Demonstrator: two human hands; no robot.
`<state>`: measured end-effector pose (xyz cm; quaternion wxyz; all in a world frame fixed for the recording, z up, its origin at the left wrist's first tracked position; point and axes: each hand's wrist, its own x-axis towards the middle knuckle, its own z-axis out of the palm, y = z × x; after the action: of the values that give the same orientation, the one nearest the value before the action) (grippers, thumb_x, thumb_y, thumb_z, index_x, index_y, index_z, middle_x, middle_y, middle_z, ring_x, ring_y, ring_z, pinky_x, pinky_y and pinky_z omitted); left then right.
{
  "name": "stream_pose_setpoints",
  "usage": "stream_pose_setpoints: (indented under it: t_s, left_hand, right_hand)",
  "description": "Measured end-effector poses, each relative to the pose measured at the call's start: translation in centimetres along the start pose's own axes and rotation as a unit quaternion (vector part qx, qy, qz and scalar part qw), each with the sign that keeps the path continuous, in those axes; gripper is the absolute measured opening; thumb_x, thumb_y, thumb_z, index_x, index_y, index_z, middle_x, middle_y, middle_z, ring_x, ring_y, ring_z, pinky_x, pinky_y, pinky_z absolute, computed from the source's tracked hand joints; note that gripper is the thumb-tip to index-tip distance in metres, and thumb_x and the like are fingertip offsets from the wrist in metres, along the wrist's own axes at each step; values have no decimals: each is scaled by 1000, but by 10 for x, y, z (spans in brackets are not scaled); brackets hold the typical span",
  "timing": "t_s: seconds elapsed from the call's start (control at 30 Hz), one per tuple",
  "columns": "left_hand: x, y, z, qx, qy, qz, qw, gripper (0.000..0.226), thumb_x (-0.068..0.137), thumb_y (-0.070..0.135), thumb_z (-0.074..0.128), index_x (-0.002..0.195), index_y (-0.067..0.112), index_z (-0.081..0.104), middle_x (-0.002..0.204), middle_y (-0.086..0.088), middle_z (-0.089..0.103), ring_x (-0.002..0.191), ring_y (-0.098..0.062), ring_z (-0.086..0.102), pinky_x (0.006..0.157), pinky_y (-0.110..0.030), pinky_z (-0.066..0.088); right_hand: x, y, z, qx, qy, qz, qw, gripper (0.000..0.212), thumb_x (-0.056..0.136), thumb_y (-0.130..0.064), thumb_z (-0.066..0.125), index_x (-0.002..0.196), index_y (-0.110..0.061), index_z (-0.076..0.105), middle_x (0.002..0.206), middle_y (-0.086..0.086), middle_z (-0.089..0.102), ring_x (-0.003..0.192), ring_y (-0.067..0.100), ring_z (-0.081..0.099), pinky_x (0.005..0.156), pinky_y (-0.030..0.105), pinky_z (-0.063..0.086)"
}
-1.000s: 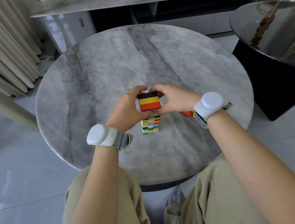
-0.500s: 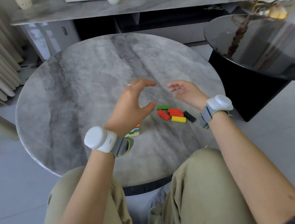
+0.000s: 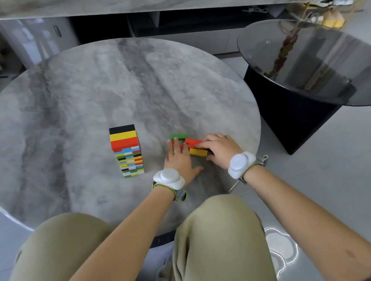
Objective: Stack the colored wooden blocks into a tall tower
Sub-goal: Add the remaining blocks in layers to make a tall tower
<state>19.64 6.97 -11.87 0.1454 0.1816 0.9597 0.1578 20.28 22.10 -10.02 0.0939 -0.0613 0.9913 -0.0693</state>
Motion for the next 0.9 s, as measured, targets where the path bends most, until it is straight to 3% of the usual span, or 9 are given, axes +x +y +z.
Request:
stream_pose_setpoints:
  t_s: [0.13,0.33,0.47,0.57,0.67,0.8,0.9]
  left_hand:
    - [5,-2,10,-36,50,-15,998,84,85,51,56,148,11,19,157,-11,11,146,-29,8,117,-38,16]
    - [5,-11,3,-72,79,17,994,63,88,36,59,142,13,36,150,-7,31,136,-28,30,111,-33,31]
    - [5,-18,0,-100,52,36,993,66,84,23,66,142,11,38,151,-8,28,136,-25,33,111,-28,30]
    - [5,-21,-5,-113,16,40,993,72,79,20,71,142,9,36,156,-11,17,141,-25,28,112,-26,27]
    - [5,-22,-10,-128,-5,36,991,76,80,16,71,144,10,31,157,-12,12,143,-25,23,114,-28,26]
    - [3,-21,-14,-74,-54,67,993,74,84,10,64,147,10,25,156,-12,14,141,-30,24,113,-31,25]
    - [3,-22,-14,-52,-69,66,994,73,84,2,57,148,13,23,155,-11,13,140,-33,22,113,-33,24]
  right_hand:
    - [2,-2,6,-35,63,-19,997,41,85,-26,62,126,-28,56,125,-5,55,119,19,43,97,29,22]
    - [6,-14,5,-16,48,-31,998,32,84,-31,63,114,-21,58,113,-1,64,111,21,47,97,30,22]
    - [5,-16,0,77,-11,-6,997,58,75,-43,72,124,-23,50,110,0,64,110,21,49,93,28,23]
    - [7,-15,1,98,-45,1,994,77,76,-36,71,142,-30,32,116,2,61,111,23,50,93,30,27]
    - [10,-14,2,63,-52,-4,997,72,80,-36,67,143,-32,31,119,0,60,114,23,48,93,31,27]
    - [10,-15,2,68,-60,0,996,61,81,-35,66,136,-33,39,90,-7,54,109,20,50,90,31,27]
    - [11,-15,0,70,-62,1,996,59,81,-34,67,134,-31,41,88,-9,52,108,20,49,90,31,27]
